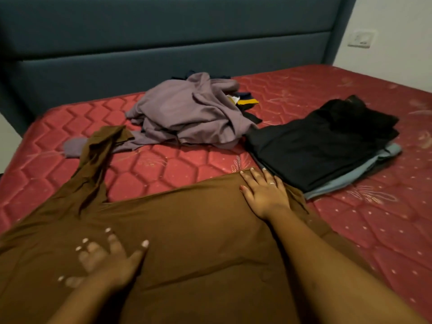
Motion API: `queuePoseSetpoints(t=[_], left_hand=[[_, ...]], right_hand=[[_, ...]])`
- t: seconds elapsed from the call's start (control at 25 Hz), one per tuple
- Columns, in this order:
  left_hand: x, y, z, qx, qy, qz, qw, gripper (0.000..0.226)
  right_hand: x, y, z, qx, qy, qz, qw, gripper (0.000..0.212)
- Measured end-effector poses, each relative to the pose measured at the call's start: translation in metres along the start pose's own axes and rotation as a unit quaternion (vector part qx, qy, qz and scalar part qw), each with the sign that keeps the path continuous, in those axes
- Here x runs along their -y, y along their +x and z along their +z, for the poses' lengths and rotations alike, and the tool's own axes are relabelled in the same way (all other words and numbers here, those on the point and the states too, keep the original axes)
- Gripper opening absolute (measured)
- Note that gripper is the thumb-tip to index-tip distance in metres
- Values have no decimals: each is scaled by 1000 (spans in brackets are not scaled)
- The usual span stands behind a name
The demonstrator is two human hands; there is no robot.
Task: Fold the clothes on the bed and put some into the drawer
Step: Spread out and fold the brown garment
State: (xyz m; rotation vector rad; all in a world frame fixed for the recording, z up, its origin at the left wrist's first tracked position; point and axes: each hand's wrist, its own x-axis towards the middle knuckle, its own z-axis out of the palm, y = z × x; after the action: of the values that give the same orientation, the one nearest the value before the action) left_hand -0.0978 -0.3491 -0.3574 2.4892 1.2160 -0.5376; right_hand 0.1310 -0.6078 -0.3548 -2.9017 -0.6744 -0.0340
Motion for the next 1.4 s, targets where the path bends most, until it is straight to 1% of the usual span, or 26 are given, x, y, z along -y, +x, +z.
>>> queuePoseSetpoints(t=[0.04, 0.12, 0.16, 0.24, 0.36, 0.4, 0.44, 0.52, 0.56, 0.64, 0.72, 0.76, 0.84, 0.88, 0.96, 1.04, 1.12, 1.16, 1.2, 1.24, 1.28, 1.32, 1.36, 1.4], left_hand=[[-27, -14, -7, -7, 7, -14, 1000, 91], [-84, -13, -8, -68, 7, 17, 998, 89], [-98, -9, -6, -72, 6, 30, 997, 89], [-104, 19, -2, -68, -12, 38, 997, 91], [-112, 30, -10, -65, -20, 44, 997, 94], [-114, 34, -11, -87, -34, 51, 994, 93], [-114, 36, -12, -123, -52, 64, 989, 89], [-108, 34, -11, -205, -57, 97, 972, 69], [-103, 28, -13, -247, -33, 115, 962, 57], [-89, 14, -21, -313, 39, 151, 937, 39], [-75, -2, -35, -324, 49, 185, 926, 26], [-66, -14, -44, -328, 41, 192, 924, 23], [-46, -30, -54, -349, 46, 199, 915, 20], [-36, -41, -55, -359, 63, 205, 908, 18], [-18, -65, -51, -364, 110, 243, 892, 23], [-10, -91, -39, -351, 143, 276, 883, 31], [-6, -112, -25, -339, 164, 301, 876, 33], [-4, -124, -18, -332, 173, 313, 873, 33], [0, -135, -11, -312, 182, 315, 877, 33], [3, -145, -5, -297, 184, 307, 885, 33], [4, -154, -3, -279, 179, 279, 901, 40], [5, -158, 1, -246, 181, 226, 925, 52], [4, -161, 5, -218, 205, 181, 937, 60], [-3, -165, 4, -173, 233, 147, 946, 59]], right_hand=[[-2, 5, 2, -5, 4, 1, 1000, 53], [-4, 16, 4, -2, 16, 6, 1000, 51], [-3, 23, 5, -4, 24, 9, 1000, 50], [0, 33, 9, -26, 34, 12, 999, 46], [3, 42, 7, -99, 75, 39, 991, 33], [4, 42, 6, -116, 83, 46, 989, 29], [5, 43, 7, -122, 83, 48, 988, 25], [4, 41, 4, -136, 83, 41, 986, 20], [3, 36, 0, -153, 77, 20, 985, 16], [0, 22, -7, -207, 21, -24, 978, 7], [1, 7, -19, -278, -41, -19, 960, 11], [4, -6, -27, -302, -57, -12, 952, 13], [8, -26, -42, -312, -57, -4, 948, 16], [10, -38, -52, -297, -36, 1, 954, 18], [11, -68, -72, -227, 5, 16, 974, 23], [6, -96, -86, -164, -14, 38, 986, 25], [1, -117, -95, -101, -40, 64, 992, 34], [-2, -127, -99, -54, -48, 82, 994, 39], [-4, -135, -102, -2, -48, 104, 993, 38], [-5, -142, -103, 51, -44, 130, 989, 34], [-5, -146, -104, 98, -43, 161, 981, 32], [-4, -149, -104, 128, -42, 191, 972, 33], [-1, -149, -104, 133, -37, 214, 967, 34], [2, -146, -104, 108, -23, 232, 967, 35]])
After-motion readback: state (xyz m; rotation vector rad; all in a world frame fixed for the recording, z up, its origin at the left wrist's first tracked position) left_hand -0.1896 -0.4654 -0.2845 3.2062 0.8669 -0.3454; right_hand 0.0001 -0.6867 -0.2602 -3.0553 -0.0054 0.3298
